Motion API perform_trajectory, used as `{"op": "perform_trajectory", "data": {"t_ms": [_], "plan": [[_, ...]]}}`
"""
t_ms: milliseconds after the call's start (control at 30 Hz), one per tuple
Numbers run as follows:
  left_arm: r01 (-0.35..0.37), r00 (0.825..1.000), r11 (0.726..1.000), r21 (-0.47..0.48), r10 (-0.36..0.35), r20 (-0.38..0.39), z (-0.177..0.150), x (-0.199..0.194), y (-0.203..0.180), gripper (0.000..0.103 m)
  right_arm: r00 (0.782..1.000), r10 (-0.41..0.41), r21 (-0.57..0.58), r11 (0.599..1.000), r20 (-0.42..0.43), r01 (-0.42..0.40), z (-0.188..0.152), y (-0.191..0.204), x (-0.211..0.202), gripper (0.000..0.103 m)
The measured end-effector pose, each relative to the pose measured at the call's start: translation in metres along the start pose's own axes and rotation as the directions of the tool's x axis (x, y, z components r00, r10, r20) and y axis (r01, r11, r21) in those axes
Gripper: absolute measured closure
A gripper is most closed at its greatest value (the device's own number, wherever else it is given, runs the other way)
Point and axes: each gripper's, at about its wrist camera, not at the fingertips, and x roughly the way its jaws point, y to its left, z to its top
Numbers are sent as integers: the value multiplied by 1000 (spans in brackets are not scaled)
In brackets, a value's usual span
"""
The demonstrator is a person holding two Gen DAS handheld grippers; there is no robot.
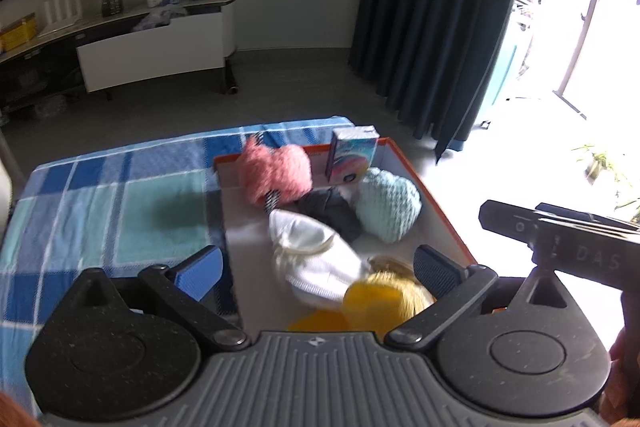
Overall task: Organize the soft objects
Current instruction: 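Withdraw both open tools from above the box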
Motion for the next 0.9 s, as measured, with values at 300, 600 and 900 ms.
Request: {"op": "perform_trajectory", "data": {"t_ms": [300, 600, 900], "plan": [[-81, 996, 996, -27, 80, -43, -37, -26, -3, 0, 1000, 21, -38, 999, -21, -21, -29, 3, -32, 14], [-91, 992, 995, -28, 88, -91, -74, -32, -23, 0, 998, 11, -62, 998, -64, -15, -64, -4, -51, 13], [-125, 985, 991, -55, 117, -128, -94, -29, -28, 0, 996, 12, -95, 995, -83, -20, -81, -8, -58, 13]]}}
